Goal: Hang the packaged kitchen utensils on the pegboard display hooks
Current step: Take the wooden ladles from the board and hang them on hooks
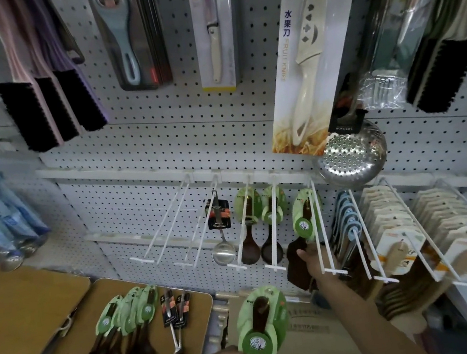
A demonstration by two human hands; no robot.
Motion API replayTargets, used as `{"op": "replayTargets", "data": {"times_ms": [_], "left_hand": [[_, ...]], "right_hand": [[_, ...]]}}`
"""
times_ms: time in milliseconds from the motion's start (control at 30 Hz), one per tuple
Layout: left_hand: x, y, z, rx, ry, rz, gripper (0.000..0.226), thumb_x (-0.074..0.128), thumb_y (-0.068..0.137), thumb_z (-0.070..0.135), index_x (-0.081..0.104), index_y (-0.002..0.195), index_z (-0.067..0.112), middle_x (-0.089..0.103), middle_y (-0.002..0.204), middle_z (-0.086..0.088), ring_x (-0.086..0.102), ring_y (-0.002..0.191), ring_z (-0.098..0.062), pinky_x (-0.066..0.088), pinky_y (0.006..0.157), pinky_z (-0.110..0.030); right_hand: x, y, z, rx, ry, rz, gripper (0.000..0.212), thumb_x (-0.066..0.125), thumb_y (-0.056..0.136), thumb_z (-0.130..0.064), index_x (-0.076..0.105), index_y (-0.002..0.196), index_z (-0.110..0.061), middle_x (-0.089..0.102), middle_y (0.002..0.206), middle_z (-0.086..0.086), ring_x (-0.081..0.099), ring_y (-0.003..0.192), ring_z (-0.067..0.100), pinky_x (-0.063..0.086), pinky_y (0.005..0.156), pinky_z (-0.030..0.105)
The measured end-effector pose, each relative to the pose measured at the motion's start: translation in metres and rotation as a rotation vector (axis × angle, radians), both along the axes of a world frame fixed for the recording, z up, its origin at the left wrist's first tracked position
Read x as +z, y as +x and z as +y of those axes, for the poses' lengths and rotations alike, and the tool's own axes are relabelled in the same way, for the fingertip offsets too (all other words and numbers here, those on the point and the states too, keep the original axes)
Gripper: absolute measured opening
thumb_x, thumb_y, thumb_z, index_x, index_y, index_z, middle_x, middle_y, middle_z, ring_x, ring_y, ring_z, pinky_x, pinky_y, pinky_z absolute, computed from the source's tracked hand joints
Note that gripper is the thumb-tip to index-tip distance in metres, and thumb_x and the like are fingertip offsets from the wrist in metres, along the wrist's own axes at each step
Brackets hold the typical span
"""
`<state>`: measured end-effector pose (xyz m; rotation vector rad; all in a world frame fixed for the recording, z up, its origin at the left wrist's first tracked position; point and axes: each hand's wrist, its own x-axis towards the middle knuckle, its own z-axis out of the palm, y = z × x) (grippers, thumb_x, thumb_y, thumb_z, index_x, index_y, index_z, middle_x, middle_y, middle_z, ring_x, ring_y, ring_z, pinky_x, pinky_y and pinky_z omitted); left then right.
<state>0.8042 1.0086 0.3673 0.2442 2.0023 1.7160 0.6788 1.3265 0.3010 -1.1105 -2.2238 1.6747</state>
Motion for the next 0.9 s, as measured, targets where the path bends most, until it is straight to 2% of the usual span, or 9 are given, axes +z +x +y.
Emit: {"op": "replayTargets", "data": {"times_ms": [67,167,267,400,467,533,600,733,900], "left_hand": [[0.000,-0.005,0.006,-0.048,-0.111,0.033,0.011,0.087,0.070,0.024,0.076,0.072,0.027,0.075,0.088,0.008,0.071,0.091,-0.012,0.051,0.092,-0.025],[-0.008,-0.014,0.014,-0.066,-0.162,0.040,0.022,0.083,0.076,0.018,0.073,0.068,0.037,0.076,0.086,0.006,0.070,0.087,-0.010,0.052,0.090,-0.026],[-0.010,-0.013,0.029,-0.059,-0.114,0.010,0.018,0.079,0.080,0.012,0.075,0.071,0.028,0.075,0.082,0.001,0.065,0.076,-0.004,0.050,0.079,-0.022],[-0.013,-0.011,0.047,-0.080,-0.037,0.031,0.007,0.077,0.082,0.010,0.076,0.077,0.016,0.073,0.074,-0.001,0.062,0.071,-0.007,0.047,0.070,-0.024],[-0.015,-0.008,0.058,-0.091,-0.017,0.041,0.016,0.076,0.081,0.005,0.074,0.072,0.018,0.067,0.064,0.006,0.057,0.062,-0.003,0.042,0.063,-0.020],[-0.018,-0.004,0.068,-0.092,0.026,0.056,0.025,0.076,0.079,0.000,0.072,0.067,0.021,0.065,0.060,0.006,0.056,0.057,-0.002,0.042,0.059,-0.018],[-0.019,0.001,0.076,-0.104,0.062,0.045,0.025,0.076,0.078,-0.003,0.071,0.067,0.019,0.066,0.059,0.005,0.057,0.057,-0.002,0.044,0.059,-0.018],[-0.025,0.011,0.083,-0.199,0.080,0.056,0.012,0.078,0.078,0.002,0.075,0.074,0.013,0.070,0.066,0.002,0.060,0.061,-0.004,0.045,0.062,-0.020],[-0.031,0.019,0.084,-0.290,0.059,0.083,0.022,0.078,0.081,0.007,0.079,0.074,0.028,0.076,0.077,-0.002,0.068,0.073,-0.008,0.051,0.069,-0.023]], "right_hand": [[0.006,0.019,-0.013,-0.011,0.119,-0.032,0.034,0.070,0.089,-0.026,0.062,0.104,0.003,0.062,0.091,0.020,0.061,0.092,0.032,0.050,0.084,0.044],[0.031,0.061,-0.040,-0.009,0.046,0.125,0.017,0.068,0.086,-0.002,0.068,0.103,0.000,0.068,0.094,0.013,0.063,0.088,0.027,0.053,0.088,0.044],[0.045,0.100,-0.061,0.186,-0.008,0.228,0.029,0.061,0.082,0.017,0.074,0.083,-0.010,0.074,0.086,0.007,0.068,0.079,0.016,0.053,0.074,0.028],[0.057,0.149,-0.085,0.349,-0.047,0.206,0.031,0.068,0.075,0.013,0.074,0.080,-0.017,0.077,0.078,-0.007,0.069,0.076,0.002,0.052,0.071,0.018],[0.058,0.169,-0.091,0.318,-0.094,0.229,0.020,0.075,0.071,0.002,0.076,0.085,-0.012,0.078,0.086,0.000,0.070,0.082,0.008,0.053,0.076,0.023],[0.062,0.189,-0.095,0.277,-0.148,0.275,0.022,0.073,0.065,-0.007,0.078,0.085,-0.014,0.077,0.091,0.004,0.071,0.087,0.015,0.053,0.079,0.028],[0.064,0.204,-0.097,0.231,-0.213,0.294,0.023,0.070,0.062,-0.007,0.078,0.081,-0.017,0.077,0.090,0.002,0.071,0.087,0.014,0.054,0.076,0.024],[0.065,0.226,-0.098,0.165,-0.211,0.344,0.024,0.080,0.068,-0.006,0.075,0.092,-0.008,0.078,0.092,0.006,0.073,0.090,0.018,0.055,0.075,0.025],[0.061,0.241,-0.100,0.091,-0.175,0.338,0.019,0.076,0.077,0.004,0.076,0.094,-0.004,0.077,0.091,0.009,0.073,0.090,0.021,0.056,0.078,0.028]]}}
